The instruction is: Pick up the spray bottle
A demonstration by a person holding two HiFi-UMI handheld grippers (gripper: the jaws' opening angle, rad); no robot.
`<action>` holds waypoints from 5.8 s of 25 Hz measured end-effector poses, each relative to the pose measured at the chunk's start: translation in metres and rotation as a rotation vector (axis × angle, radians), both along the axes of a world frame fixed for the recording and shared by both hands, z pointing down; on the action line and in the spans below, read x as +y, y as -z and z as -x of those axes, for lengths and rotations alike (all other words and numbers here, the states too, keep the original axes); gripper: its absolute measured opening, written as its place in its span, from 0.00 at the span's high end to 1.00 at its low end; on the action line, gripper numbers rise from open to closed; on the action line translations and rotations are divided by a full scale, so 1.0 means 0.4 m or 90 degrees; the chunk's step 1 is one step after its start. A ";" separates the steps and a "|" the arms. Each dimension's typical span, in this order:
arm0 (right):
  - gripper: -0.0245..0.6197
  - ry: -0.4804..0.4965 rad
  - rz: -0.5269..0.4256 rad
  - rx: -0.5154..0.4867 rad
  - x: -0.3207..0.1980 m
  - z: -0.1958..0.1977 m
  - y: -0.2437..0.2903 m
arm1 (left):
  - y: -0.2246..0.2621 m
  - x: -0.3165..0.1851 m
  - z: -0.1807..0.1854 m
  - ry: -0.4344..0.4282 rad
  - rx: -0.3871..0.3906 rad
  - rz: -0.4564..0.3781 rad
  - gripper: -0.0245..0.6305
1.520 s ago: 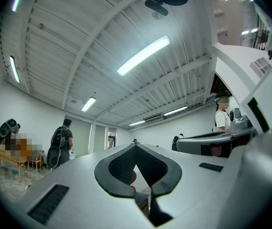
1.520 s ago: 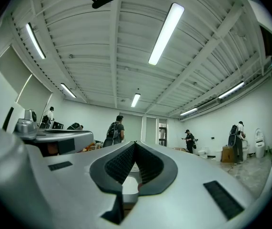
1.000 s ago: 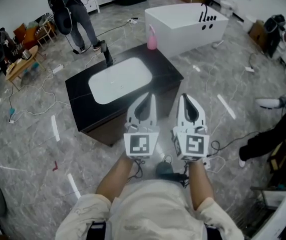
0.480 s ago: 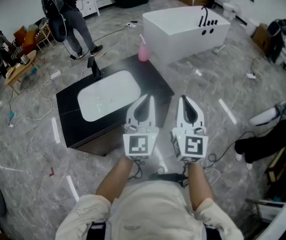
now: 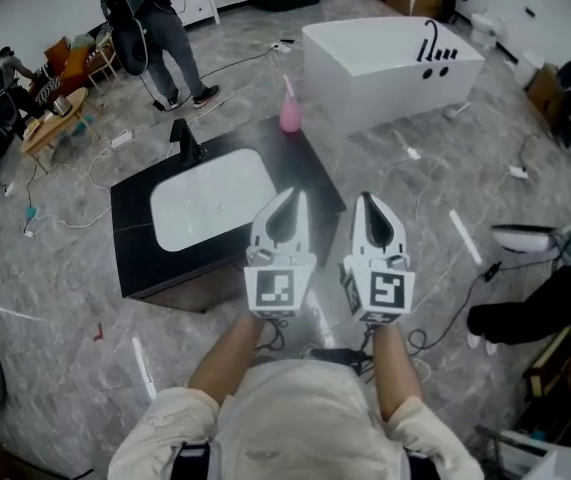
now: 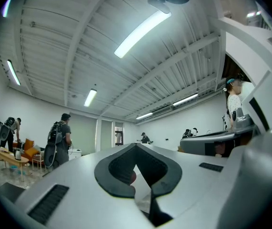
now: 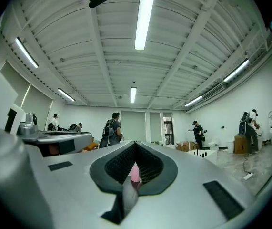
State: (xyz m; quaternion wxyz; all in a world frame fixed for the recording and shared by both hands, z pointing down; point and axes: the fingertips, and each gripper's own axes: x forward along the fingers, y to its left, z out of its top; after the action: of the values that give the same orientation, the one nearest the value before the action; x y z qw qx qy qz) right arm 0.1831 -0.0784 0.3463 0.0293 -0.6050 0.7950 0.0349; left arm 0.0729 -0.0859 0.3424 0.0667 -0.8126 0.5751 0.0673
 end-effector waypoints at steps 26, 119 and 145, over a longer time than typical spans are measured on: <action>0.95 -0.004 0.026 0.038 -0.470 0.176 -0.048 | -0.041 -0.473 0.163 -0.002 0.009 0.013 0.96; 0.83 0.114 0.236 0.089 -1.310 0.386 -0.531 | -0.210 -0.901 0.409 0.287 -0.017 0.125 0.96; 0.83 0.093 0.094 0.107 -1.120 0.347 -0.271 | -0.150 -0.864 0.384 0.211 0.000 0.085 0.96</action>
State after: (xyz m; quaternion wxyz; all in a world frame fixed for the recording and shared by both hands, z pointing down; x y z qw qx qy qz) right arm 0.0442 -0.5263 0.4546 -0.0796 -0.5407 0.8371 0.0245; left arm -0.0809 -0.4316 0.4023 0.0226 -0.7092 0.7044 0.0171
